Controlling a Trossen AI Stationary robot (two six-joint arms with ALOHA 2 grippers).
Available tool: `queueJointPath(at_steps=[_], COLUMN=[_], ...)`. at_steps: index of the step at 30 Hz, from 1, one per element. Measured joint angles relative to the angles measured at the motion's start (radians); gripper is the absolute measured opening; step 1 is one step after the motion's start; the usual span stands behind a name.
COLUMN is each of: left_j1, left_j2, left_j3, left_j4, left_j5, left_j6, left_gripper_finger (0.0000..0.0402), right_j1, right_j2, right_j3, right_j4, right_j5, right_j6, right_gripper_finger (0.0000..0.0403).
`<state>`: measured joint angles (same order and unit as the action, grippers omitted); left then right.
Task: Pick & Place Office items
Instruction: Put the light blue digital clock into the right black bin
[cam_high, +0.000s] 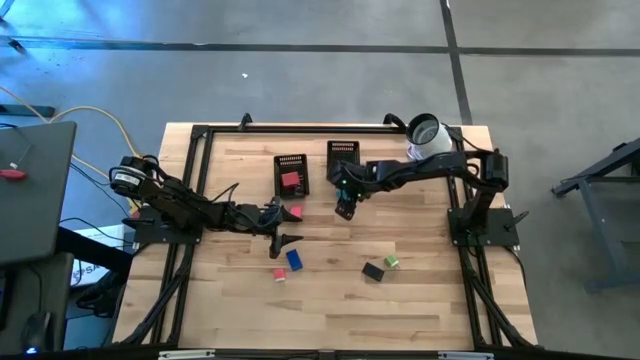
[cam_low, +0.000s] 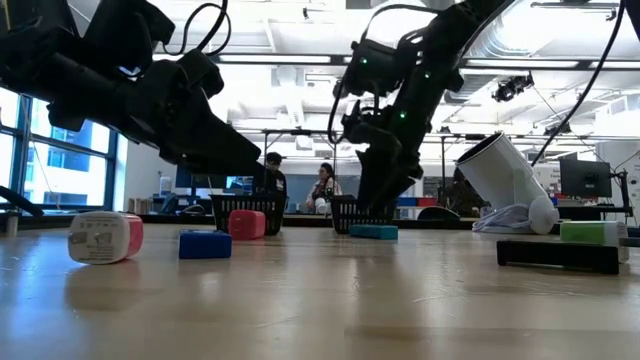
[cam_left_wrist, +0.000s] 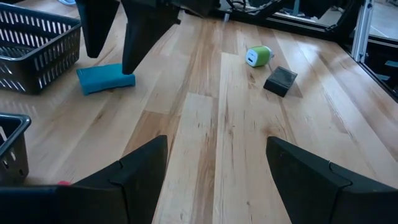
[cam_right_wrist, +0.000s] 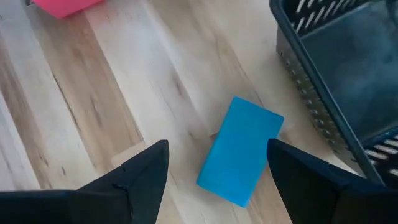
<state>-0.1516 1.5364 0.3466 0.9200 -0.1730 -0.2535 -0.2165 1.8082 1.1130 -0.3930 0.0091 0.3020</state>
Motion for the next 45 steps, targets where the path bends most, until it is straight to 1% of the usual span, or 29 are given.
queueJointPath(at_steps=[3,6,14,23,31,33,35,40,41,45], left_j1=[0.0,0.0,0.0,0.0,-0.001,-0.001,-0.001,-0.001,-0.001,-0.001], left_j2=[0.0,0.0,0.0,0.0,0.0,0.0,0.0,0.0,0.0,0.0], left_j3=[0.0,0.0,0.0,0.0,0.0,0.0,0.0,0.0,0.0,0.0], left_j4=[0.0,-0.002,-0.004,-0.004,-0.007,-0.008,-0.007,-0.007,-0.007,-0.007], left_j5=[0.0,0.0,0.0,0.0,0.0,0.0,0.0,0.0,0.0,0.0], left_j6=[-0.002,-0.002,-0.002,-0.002,-0.002,-0.002,-0.003,-0.006,-0.006,-0.007], left_gripper_finger=[0.0264,0.0264,0.0264,0.0264,0.0264,0.0264,0.0264,0.0264,0.0264,0.0264], right_j1=[-0.009,-0.016,-0.014,-0.039,-0.027,-0.027,-0.026,-0.018,-0.013,0.008], right_j2=[0.025,0.054,0.062,0.086,0.111,0.111,0.112,0.112,0.112,0.113], right_j3=[0.0,0.002,0.003,0.0,0.002,0.002,0.002,0.002,0.002,0.0], right_j4=[0.007,0.012,0.014,-0.043,-0.038,-0.04,-0.045,-0.036,-0.032,-0.008], right_j5=[-0.029,-0.036,-0.005,-0.017,-0.007,-0.005,-0.008,-0.019,-0.018,-0.023], right_j6=[0.009,0.014,0.013,0.046,0.034,0.021,0.016,0.008,0.008,0.007], right_gripper_finger=[0.0258,0.0258,0.0259,0.0259,0.0255,0.0245,0.0223,0.0134,0.0127,0.0127])
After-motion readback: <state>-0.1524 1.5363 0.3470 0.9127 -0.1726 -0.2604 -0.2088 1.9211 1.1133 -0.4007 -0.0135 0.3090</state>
